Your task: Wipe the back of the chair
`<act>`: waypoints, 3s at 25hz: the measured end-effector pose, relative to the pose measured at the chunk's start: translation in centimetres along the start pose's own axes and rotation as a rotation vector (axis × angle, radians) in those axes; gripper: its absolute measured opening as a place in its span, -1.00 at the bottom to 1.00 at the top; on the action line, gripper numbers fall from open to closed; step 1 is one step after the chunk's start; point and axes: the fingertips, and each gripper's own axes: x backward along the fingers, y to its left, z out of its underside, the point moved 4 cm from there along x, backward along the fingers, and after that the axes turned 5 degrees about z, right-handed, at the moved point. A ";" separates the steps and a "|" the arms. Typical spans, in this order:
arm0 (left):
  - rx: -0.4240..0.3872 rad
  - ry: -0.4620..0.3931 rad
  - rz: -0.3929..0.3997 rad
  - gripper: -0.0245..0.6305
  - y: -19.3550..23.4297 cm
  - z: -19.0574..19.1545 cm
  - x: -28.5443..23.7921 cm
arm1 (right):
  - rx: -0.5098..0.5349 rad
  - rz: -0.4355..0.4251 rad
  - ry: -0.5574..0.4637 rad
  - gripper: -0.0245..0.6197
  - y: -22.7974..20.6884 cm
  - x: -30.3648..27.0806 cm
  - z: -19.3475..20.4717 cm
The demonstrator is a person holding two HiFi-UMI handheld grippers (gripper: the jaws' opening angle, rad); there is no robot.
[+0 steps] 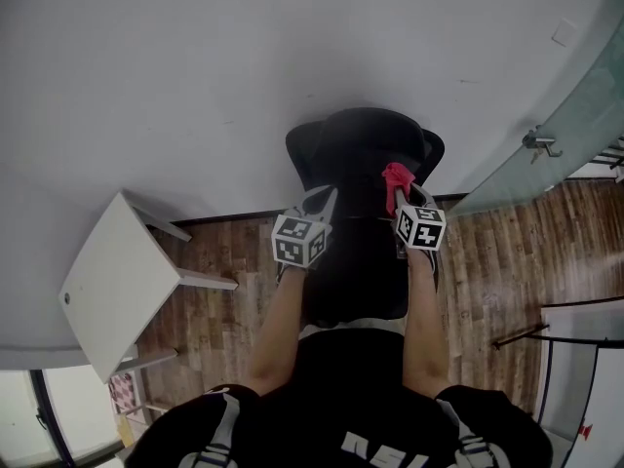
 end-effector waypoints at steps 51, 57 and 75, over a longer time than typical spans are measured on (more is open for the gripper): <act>0.102 0.017 -0.166 -0.86 24.7 14.0 4.6 | 0.168 -0.251 0.000 -0.67 21.4 -22.5 10.6; 0.144 -0.032 -0.135 -0.86 25.4 15.2 2.5 | 0.213 -0.265 -0.029 -0.67 22.1 -25.3 11.3; 0.093 -0.102 -0.167 -0.86 25.2 15.6 0.8 | 0.245 -0.242 -0.089 -0.67 19.5 -27.0 11.8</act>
